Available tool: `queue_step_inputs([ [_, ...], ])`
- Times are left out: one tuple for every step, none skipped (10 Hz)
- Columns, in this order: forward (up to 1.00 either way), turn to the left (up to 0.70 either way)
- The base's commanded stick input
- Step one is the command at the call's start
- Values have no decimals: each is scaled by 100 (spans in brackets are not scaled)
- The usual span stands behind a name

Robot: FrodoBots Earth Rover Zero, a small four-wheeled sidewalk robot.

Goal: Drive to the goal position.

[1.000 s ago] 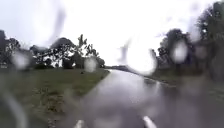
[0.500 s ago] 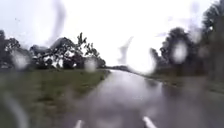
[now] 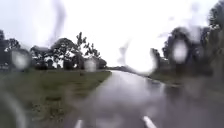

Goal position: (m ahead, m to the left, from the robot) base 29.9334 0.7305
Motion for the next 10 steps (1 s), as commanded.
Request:
queue_step_inputs([
  [85,0],
  [85,0],
  [85,0],
  [85,0],
  [85,0],
  [85,0],
  [85,0],
  [85,0],
  [85,-3],
  [85,-20],
])
